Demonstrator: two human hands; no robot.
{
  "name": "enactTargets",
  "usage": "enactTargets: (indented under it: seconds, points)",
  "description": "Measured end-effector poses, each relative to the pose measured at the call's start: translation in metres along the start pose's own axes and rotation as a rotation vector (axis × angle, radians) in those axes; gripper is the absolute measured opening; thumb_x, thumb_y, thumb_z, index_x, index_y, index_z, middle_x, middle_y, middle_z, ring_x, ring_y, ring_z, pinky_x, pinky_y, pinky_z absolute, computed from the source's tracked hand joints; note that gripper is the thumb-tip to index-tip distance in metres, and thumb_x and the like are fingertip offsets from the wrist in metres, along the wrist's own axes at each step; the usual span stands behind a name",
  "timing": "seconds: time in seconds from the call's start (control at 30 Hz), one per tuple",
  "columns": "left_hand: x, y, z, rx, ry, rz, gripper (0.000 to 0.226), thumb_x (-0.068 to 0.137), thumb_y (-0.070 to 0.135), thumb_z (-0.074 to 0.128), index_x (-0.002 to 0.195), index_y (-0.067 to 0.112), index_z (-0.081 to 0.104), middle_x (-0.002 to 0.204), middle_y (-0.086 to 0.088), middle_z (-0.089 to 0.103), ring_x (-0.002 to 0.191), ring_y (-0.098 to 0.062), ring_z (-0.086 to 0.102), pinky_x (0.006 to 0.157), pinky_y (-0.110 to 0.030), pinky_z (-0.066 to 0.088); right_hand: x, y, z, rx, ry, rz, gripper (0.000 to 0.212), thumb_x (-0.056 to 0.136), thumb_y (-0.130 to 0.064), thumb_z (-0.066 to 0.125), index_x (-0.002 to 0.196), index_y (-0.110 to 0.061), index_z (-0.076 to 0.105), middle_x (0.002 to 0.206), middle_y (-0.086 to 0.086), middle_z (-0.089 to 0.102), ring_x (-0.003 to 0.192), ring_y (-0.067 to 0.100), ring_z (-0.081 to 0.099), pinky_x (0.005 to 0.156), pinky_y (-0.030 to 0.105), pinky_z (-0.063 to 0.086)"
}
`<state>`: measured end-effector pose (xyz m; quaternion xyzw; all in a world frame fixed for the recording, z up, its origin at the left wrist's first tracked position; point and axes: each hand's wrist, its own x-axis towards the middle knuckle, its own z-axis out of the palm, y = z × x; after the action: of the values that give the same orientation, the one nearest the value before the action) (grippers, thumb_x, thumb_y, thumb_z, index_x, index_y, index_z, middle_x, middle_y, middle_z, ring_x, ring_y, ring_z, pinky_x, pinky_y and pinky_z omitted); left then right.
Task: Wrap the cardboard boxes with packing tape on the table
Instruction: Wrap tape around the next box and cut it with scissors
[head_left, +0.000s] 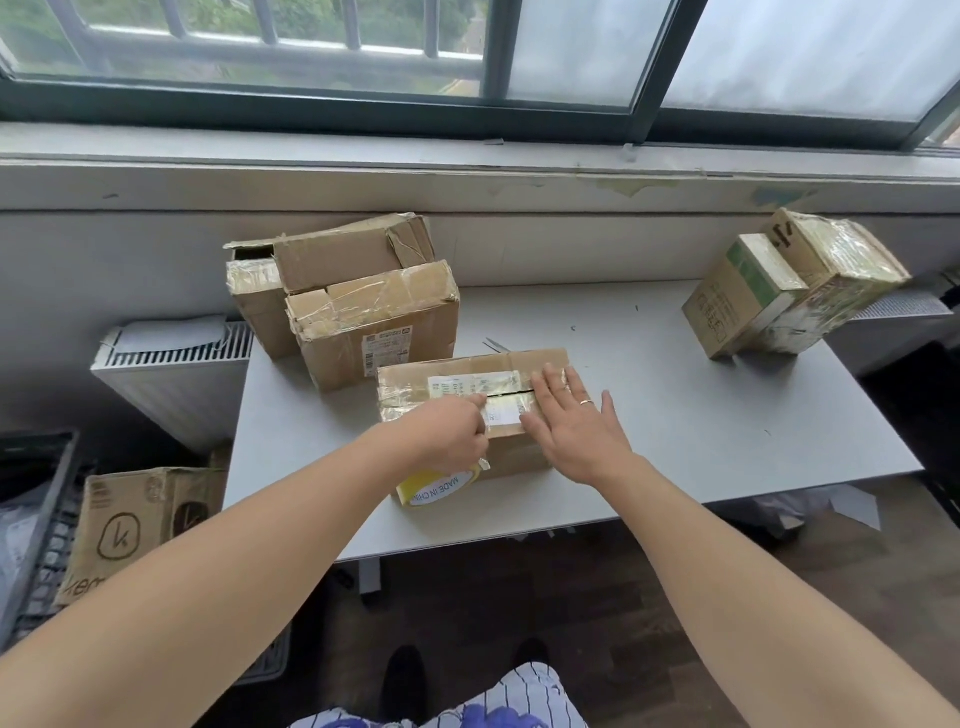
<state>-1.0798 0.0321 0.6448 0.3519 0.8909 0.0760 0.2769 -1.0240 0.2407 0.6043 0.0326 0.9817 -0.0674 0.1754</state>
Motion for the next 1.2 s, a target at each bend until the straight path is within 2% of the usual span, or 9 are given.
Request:
enactTargets:
  seconds: [0.13,0.3,0.4,0.53,0.67,0.77,0.97,1.07,1.2]
  points:
    - [0.000,-0.004,-0.001,-0.067,0.036,-0.010,0.034,0.102,0.023,0.043,0.085,0.015,0.070,0.169,0.000,0.025,0.140,-0.021,0.049,0.100,-0.030,0.045,0.002,0.000,-0.009,-0.011,-0.011,0.012,0.080,0.099,-0.072,0.011,0.163,-0.028,-0.007,0.170,-0.011,-0.016,0.156,0.013,-0.016,0.123,0.063,0.000]
    - [-0.012,-0.013,-0.014,-0.288,0.226,-0.022,0.033,0.104,0.021,0.046,0.088,0.016,0.074,0.159,-0.003,0.045,0.145,-0.015,0.041,0.109,-0.027,0.037,0.003,-0.005,-0.009,0.012,0.035,0.136,0.085,0.098,-0.073,0.009,0.164,-0.020,-0.005,0.171,-0.004,-0.011,0.157,0.016,-0.011,0.123,0.065,0.002]
    - [-0.016,-0.021,-0.019,-0.501,0.374,-0.079,0.031,0.102,0.022,0.052,0.088,0.016,0.078,0.128,-0.002,0.069,0.121,-0.019,0.059,0.103,-0.031,0.044,0.007,-0.013,-0.013,0.029,0.063,0.155,0.078,0.103,-0.065,0.019,0.163,-0.016,0.011,0.172,0.000,0.005,0.158,0.021,0.002,0.119,0.066,0.009]
    - [-0.027,-0.031,-0.023,-0.647,0.334,-0.094,0.031,0.102,0.027,0.053,0.084,0.024,0.078,0.087,-0.002,0.070,0.072,-0.015,0.057,0.061,-0.022,0.046,0.012,-0.014,-0.032,0.140,0.198,0.170,0.041,0.107,-0.038,0.031,0.131,-0.015,0.055,0.142,0.004,0.051,0.133,0.031,0.044,0.110,0.053,0.033]
    - [-0.035,-0.032,-0.025,-0.718,0.350,-0.090,0.031,0.104,0.029,0.053,0.088,0.023,0.079,0.076,0.014,0.061,0.065,-0.002,0.053,0.056,-0.018,0.037,0.010,-0.021,-0.048,0.369,0.356,0.156,0.035,0.105,-0.025,0.044,0.133,-0.016,0.064,0.135,0.004,0.062,0.124,0.026,0.054,0.104,0.041,0.043]
    - [-0.036,-0.026,-0.029,-0.695,0.322,-0.057,0.030,0.105,0.030,0.053,0.091,0.023,0.079,0.075,0.013,0.059,0.066,-0.002,0.052,0.058,-0.019,0.037,-0.001,-0.039,-0.067,0.617,0.404,0.007,0.021,0.101,-0.029,0.057,0.103,-0.021,0.076,0.098,-0.003,0.075,0.095,0.016,0.066,0.083,0.030,0.051]
    - [-0.034,-0.023,-0.032,-0.749,0.345,0.005,0.030,0.107,0.026,0.050,0.091,0.015,0.073,0.086,0.000,0.065,0.076,-0.011,0.054,0.071,-0.030,0.043,-0.013,-0.070,-0.090,0.707,0.102,-0.197,0.033,0.088,-0.056,0.070,0.084,-0.023,0.070,0.076,-0.008,0.073,0.071,0.005,0.066,0.067,0.026,0.053]
    - [-0.033,-0.026,-0.029,-0.769,0.333,0.001,0.034,0.107,0.026,0.050,0.091,0.001,0.067,0.078,-0.004,0.055,0.073,-0.015,0.048,0.071,-0.034,0.039,-0.013,-0.071,-0.078,0.630,0.148,-0.220,0.025,0.088,-0.043,0.077,0.080,-0.022,0.066,0.069,-0.010,0.064,0.063,0.005,0.055,0.062,0.023,0.046]
    - [-0.034,-0.030,-0.022,-0.726,0.298,0.000,0.033,0.107,0.031,0.051,0.091,0.010,0.071,0.077,-0.001,0.058,0.072,-0.015,0.050,0.071,-0.035,0.042,-0.012,-0.073,-0.072,0.612,0.147,-0.243,0.022,0.090,-0.028,0.077,0.074,-0.027,0.062,0.068,-0.008,0.059,0.060,0.003,0.049,0.059,0.019,0.039]
